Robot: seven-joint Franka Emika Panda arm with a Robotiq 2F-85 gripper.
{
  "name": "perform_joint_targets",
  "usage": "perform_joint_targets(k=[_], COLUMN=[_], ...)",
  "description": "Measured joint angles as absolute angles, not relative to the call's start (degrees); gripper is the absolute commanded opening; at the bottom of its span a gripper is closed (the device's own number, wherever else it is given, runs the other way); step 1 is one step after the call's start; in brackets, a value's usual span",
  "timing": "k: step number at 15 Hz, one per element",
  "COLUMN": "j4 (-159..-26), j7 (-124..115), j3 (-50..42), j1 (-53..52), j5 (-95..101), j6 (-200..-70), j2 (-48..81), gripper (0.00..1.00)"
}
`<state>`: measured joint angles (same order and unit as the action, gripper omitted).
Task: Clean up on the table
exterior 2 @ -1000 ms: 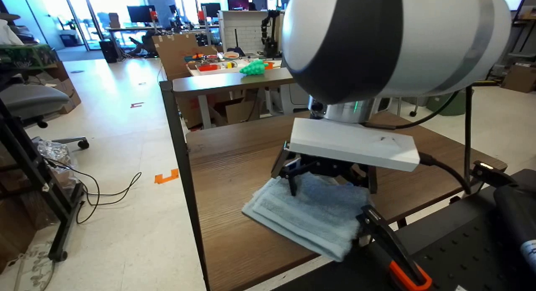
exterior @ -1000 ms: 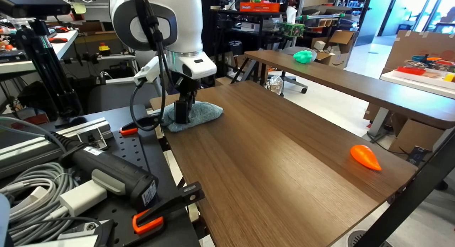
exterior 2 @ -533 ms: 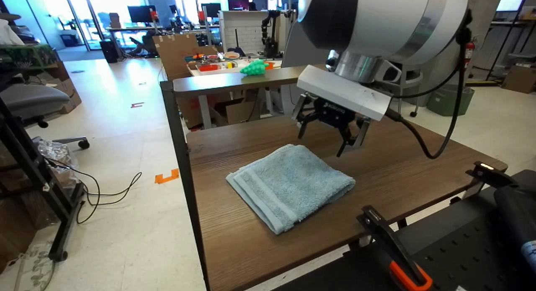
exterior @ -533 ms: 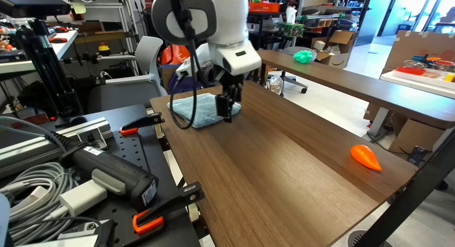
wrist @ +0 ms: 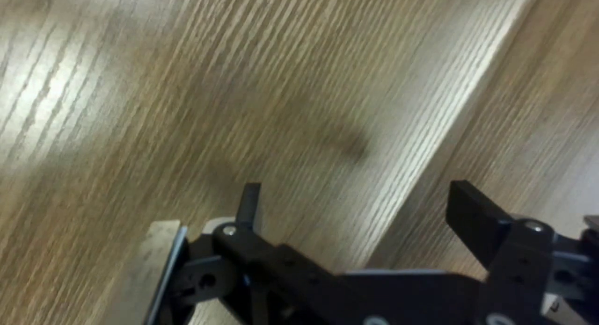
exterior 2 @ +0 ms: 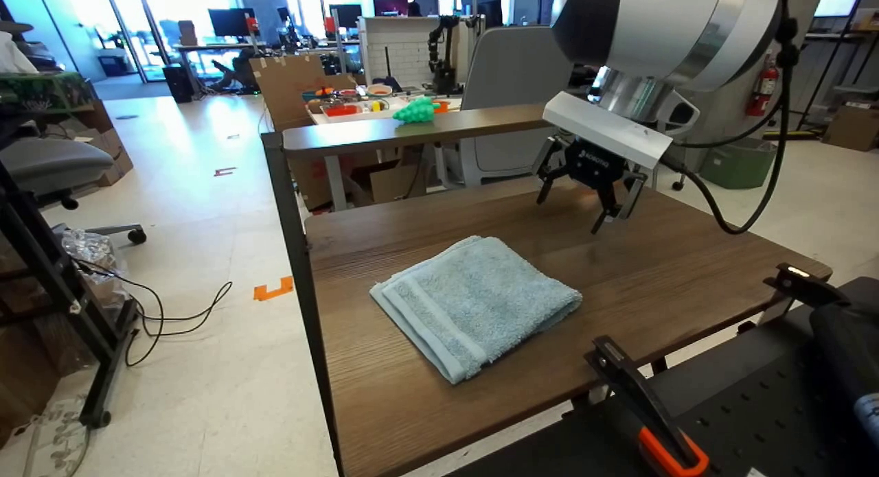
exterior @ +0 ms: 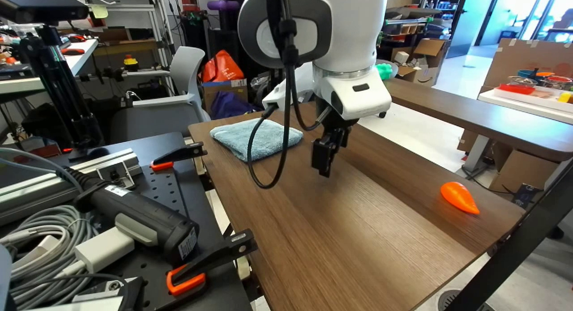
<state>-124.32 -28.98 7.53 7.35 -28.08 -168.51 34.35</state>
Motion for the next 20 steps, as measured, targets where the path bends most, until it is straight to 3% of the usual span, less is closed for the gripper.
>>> perform_joint_targets(k=[7,20], j4=[-131.94,-133.85], j7=[-23.79,-28.91], j3=[17.98,8.70], j1=[5.78,-10.75], j5=[-37.29,-36.42], j6=[-167.09,-163.24], j2=[24.61,31.26], gripper=[1.00,1.00])
